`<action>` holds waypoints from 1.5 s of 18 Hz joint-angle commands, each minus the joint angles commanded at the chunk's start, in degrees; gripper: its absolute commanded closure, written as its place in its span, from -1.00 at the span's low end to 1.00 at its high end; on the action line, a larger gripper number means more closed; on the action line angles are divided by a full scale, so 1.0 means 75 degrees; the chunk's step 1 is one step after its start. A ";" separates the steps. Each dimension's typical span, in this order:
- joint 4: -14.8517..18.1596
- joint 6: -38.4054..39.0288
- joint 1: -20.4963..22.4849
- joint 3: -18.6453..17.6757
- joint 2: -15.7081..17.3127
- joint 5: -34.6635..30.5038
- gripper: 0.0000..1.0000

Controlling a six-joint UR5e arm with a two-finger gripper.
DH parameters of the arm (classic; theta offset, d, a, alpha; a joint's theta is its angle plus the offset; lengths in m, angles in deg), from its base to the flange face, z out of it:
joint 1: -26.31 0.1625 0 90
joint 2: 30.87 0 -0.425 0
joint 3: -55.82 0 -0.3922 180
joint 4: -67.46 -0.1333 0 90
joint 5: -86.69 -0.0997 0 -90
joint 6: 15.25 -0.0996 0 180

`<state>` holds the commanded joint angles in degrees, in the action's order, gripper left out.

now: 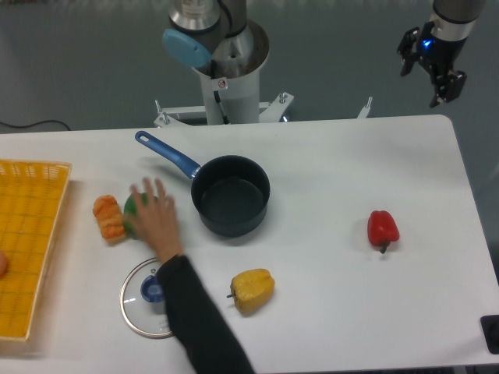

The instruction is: Open the lid

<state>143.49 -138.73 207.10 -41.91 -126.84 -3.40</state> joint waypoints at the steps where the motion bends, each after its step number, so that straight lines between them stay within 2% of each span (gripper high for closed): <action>1: -0.0012 0.0000 -0.0023 0.0000 0.0000 0.0000 -1.00; 27: -0.0035 0.0199 -0.0187 0.0000 0.0000 0.0035 -1.00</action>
<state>143.22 -137.24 205.69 -41.91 -126.84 -3.14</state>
